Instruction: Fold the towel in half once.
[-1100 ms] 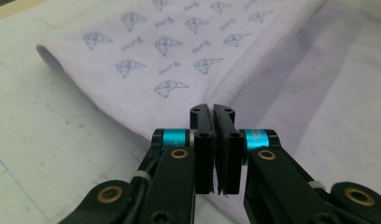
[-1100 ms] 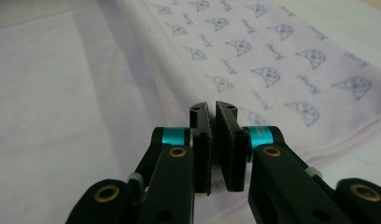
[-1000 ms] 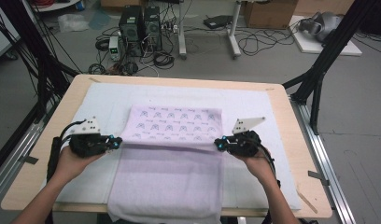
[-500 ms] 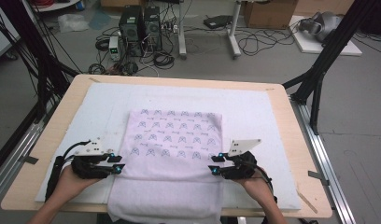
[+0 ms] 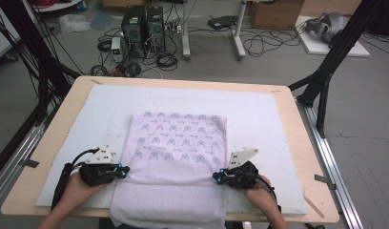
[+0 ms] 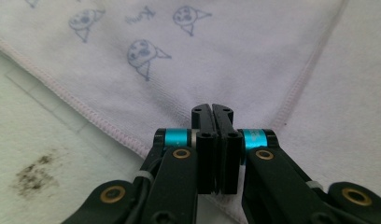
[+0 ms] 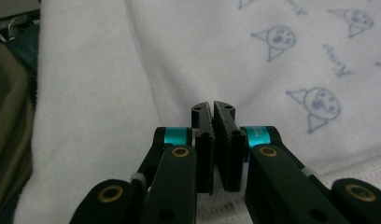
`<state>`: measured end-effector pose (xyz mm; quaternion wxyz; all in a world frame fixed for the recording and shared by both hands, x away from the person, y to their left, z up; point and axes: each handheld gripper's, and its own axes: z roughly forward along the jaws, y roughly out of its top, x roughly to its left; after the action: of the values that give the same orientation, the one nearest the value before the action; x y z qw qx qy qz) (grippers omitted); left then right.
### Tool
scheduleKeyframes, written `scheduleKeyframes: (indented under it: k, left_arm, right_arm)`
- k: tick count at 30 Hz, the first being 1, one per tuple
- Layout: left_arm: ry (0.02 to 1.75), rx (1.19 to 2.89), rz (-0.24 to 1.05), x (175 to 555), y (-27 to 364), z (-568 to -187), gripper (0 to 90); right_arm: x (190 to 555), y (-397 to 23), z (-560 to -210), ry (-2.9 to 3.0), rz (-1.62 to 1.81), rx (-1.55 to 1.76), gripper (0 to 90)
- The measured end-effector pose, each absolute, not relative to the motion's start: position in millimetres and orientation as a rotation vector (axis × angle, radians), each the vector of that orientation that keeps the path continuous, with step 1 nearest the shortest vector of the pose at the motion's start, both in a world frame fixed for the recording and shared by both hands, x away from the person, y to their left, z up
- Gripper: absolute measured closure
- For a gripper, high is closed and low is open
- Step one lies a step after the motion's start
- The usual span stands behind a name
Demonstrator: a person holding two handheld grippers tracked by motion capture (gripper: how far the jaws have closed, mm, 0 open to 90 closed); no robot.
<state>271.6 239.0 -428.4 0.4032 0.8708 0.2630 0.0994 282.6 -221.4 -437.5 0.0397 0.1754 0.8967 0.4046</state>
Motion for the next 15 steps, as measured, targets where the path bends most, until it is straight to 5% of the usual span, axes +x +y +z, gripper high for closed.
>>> scheduleKeyframes:
  k: [11, 15]
  left_arm:
    - [0.574, 2.130, 0.245, 221.1, 253.2, -397.8, 87.6]
    - [0.601, 2.146, 0.267, 227.1, 253.2, -402.3, 67.8]
  right_arm:
    - [248.0, -234.3, -400.1, 2.690, 1.461, 0.470, 86.2]
    - [247.4, -238.5, -405.5, 2.694, 1.451, 0.534, 68.4]
